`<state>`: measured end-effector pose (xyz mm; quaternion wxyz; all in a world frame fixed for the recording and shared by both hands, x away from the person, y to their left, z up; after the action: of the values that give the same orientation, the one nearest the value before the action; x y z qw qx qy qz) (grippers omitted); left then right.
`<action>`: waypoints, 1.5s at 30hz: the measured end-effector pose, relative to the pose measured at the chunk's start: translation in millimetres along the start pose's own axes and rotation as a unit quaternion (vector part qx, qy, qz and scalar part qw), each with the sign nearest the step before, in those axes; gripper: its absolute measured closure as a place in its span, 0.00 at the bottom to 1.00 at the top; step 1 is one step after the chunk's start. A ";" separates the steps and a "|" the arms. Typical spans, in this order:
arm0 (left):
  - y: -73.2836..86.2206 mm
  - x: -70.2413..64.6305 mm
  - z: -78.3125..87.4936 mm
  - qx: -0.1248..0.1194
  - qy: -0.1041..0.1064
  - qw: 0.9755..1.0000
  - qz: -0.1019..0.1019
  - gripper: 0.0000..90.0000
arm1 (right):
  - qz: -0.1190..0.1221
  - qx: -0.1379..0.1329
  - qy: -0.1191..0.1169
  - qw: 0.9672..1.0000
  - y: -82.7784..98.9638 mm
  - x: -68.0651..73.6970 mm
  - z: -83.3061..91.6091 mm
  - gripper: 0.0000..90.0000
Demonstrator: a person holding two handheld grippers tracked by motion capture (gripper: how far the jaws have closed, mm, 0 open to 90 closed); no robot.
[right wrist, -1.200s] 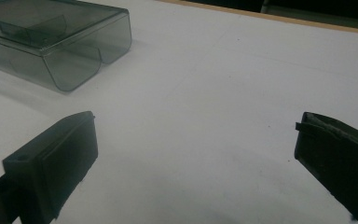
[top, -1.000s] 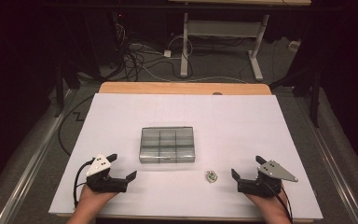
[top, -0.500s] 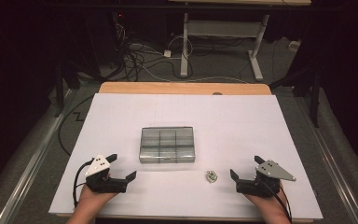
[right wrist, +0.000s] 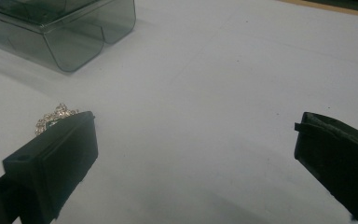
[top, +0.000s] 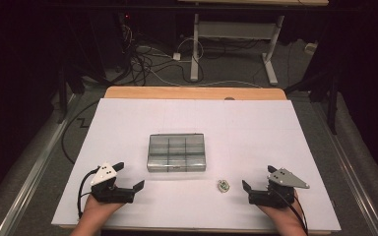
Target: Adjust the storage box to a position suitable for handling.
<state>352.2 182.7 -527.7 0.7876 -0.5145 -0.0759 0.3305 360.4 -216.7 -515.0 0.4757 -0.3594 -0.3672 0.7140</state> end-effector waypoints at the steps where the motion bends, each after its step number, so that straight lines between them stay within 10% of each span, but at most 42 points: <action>1: 0.0 0.0 0.0 0.000 0.000 1.000 0.000 0.00 | 0.005 0.006 -0.001 1.000 1.2 0.2 -0.8 0.00; 45: 0.7 -0.9 -1.0 0.007 0.005 1.000 -0.004 0.00 | 0.022 0.037 -0.060 0.997 -2.8 46.3 3.1 0.06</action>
<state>351.7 181.5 -528.6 0.7926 -0.5107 -0.0716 0.3253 345.5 -172.8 -518.7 0.4500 -0.3057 -0.3602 0.7578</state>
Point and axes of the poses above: each handheld gripper's, and its own axes: z roughly backward along the jaws, y roughly out of its underside, x roughly to its left, the point moved 9 cm from there along -z, roughly forward along the jaws, and after that the axes turned 13 degrees about y, right-handed, at the moved point
